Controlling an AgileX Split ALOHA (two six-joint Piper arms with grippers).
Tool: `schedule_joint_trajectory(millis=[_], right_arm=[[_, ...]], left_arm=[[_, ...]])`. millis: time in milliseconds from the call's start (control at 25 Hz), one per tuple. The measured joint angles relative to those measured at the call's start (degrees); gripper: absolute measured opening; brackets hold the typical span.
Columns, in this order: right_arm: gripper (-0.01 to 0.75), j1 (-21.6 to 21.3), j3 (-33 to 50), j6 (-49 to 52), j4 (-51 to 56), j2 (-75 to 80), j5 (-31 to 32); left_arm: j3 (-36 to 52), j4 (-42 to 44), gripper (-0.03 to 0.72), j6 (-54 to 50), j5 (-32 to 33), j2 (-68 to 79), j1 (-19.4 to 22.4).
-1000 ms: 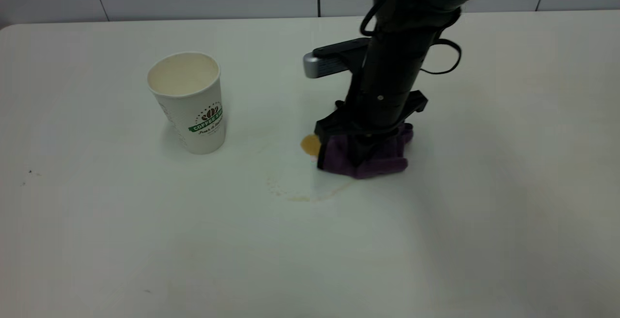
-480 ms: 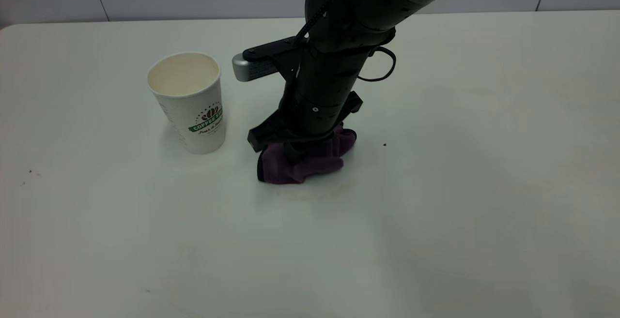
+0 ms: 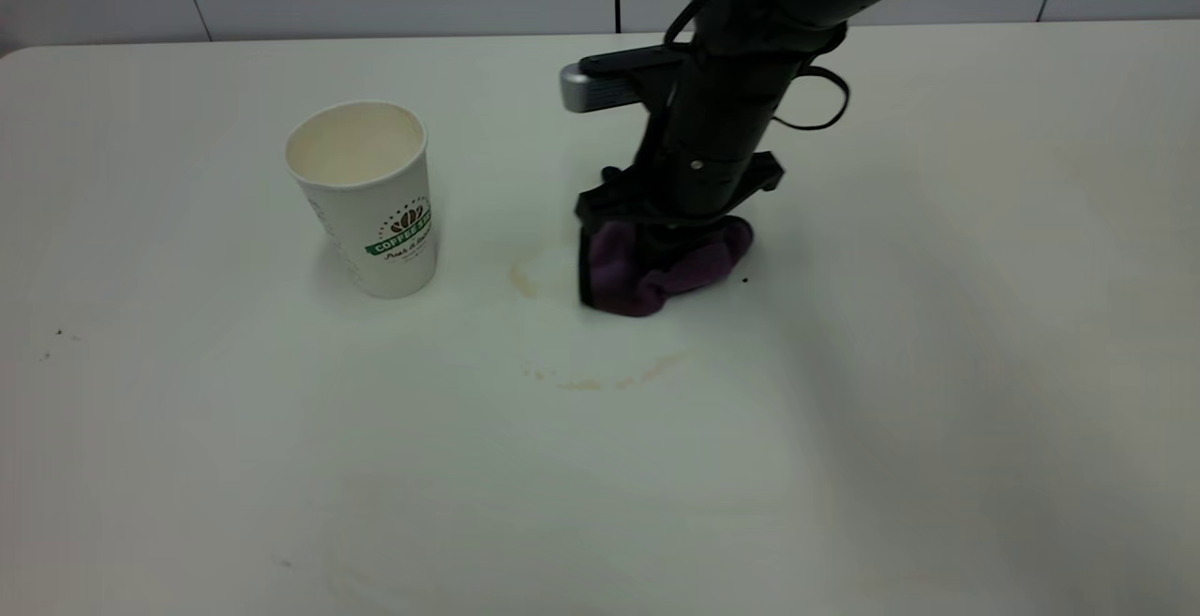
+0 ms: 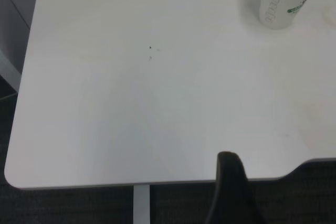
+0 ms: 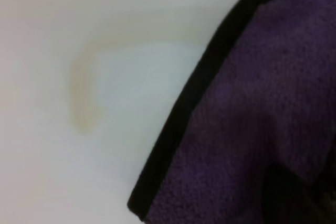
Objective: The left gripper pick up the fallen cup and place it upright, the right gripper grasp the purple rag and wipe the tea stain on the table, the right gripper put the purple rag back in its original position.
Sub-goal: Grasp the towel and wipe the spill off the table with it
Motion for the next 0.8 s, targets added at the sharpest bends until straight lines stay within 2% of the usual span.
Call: schedule_joint_trajectory(millis=[240,520,640,800], right_arm=[[0.038,-8.43,-0.39,0.47,-4.48,-0.3,8.05],[0.044,-18.25,-0.47,2.09,-8.53,-0.54,12.9],[0.047,-19.5,-0.47,0.94,-8.22,-0.54,13.08],[0.05,-17.94,-0.47,-3.06,-5.23,-0.54,12.63]], left_arm=[[0.0,0.0,0.524,0.0,0.0,0.0,0.0],[0.0,0.0,0.524,0.0,0.0,0.0,0.0],[0.0,0.0,0.524,-0.12,0.0,0.0,0.02],[0.0,0.0,0.524,-0.12,0.0,0.0,0.02]])
